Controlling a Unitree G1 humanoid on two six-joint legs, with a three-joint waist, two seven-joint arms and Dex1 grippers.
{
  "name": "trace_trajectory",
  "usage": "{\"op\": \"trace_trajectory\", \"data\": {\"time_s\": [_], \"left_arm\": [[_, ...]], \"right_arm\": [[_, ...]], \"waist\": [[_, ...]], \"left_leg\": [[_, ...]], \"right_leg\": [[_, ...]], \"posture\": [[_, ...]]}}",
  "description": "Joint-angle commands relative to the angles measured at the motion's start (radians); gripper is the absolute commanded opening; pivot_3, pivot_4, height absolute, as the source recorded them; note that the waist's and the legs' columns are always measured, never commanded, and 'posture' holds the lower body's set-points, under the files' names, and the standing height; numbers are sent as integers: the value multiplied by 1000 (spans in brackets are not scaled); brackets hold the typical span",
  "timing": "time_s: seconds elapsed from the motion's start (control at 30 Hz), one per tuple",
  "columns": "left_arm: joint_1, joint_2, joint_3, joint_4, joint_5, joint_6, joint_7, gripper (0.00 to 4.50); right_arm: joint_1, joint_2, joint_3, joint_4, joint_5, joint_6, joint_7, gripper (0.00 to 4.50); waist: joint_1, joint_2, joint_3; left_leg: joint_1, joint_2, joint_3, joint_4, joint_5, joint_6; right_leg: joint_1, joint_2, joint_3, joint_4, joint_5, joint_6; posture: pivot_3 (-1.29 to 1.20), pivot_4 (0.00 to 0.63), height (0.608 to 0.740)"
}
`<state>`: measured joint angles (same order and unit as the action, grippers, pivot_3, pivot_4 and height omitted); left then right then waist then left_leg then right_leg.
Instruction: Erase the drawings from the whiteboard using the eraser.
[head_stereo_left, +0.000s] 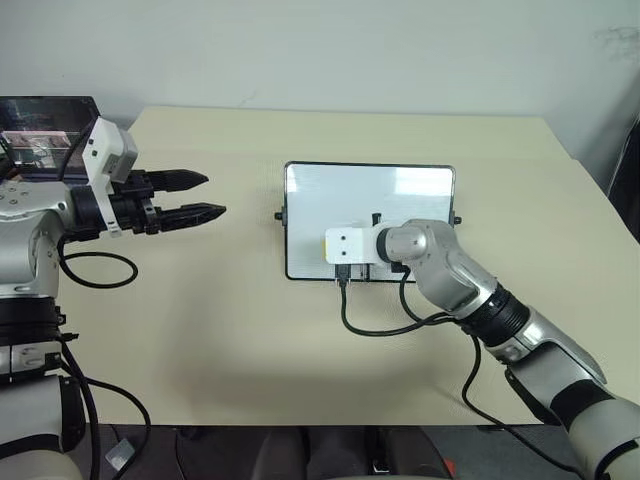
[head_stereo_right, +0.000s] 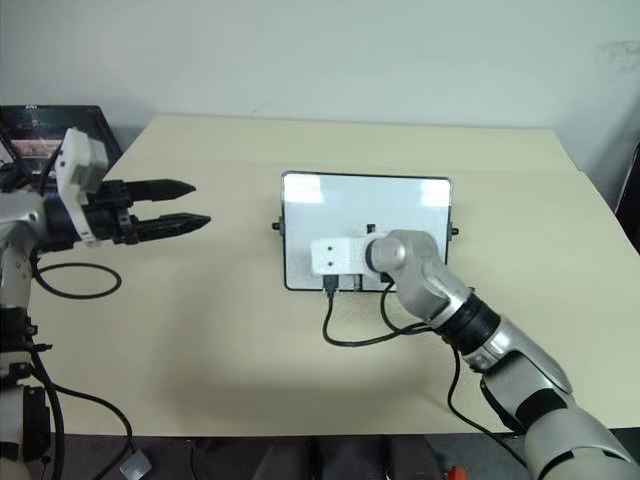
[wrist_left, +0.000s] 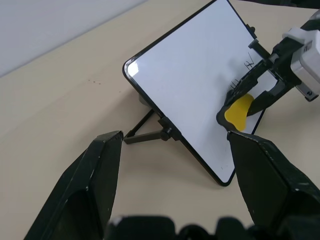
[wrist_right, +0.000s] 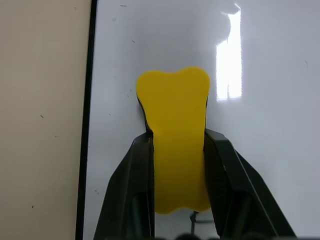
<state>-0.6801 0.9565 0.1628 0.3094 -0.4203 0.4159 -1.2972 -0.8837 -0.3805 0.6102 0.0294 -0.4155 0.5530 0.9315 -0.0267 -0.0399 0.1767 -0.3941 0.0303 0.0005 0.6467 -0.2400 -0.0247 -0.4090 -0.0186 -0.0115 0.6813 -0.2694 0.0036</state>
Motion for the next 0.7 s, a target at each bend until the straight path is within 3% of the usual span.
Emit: {"op": "trace_trajectory", "data": {"time_s": [0.03,0.23,0.43,0.6,0.7], "left_arm": [[-27,7,14,-5,-3,-16,0,3633],[-38,0,15,2,-7,-18,0,3633],[-34,-2,18,-8,-12,-13,1,3633],[-25,-4,26,-19,-19,-8,8,3633],[-21,-5,27,-20,-21,-6,9,3633]], "right_arm": [[-29,24,-110,-126,96,68,49,995],[-43,49,-318,-284,303,107,64,995],[-55,121,-655,-302,493,131,-130,995],[17,105,-887,-306,589,132,-293,995],[140,99,-1046,-319,640,95,-389,995]], "waist": [[-1,0,0],[-2,0,0],[-2,0,0],[3,0,0],[4,0,0]], "left_leg": [[-1,0,0,0,0,0],[-5,1,-1,-2,0,0],[-5,0,-1,-1,0,0],[-5,0,0,-2,0,0],[-5,0,0,-2,0,0]], "right_leg": [[-1,0,0,0,0,0],[-5,-1,-1,0,1,-2],[-5,-1,-1,0,1,-2],[-4,-2,-1,-1,1,-3],[-4,-2,0,-1,1,-2]], "posture": [[0,150,740],[0,150,740],[0,150,740],[0,150,740],[0,150,740]]}}
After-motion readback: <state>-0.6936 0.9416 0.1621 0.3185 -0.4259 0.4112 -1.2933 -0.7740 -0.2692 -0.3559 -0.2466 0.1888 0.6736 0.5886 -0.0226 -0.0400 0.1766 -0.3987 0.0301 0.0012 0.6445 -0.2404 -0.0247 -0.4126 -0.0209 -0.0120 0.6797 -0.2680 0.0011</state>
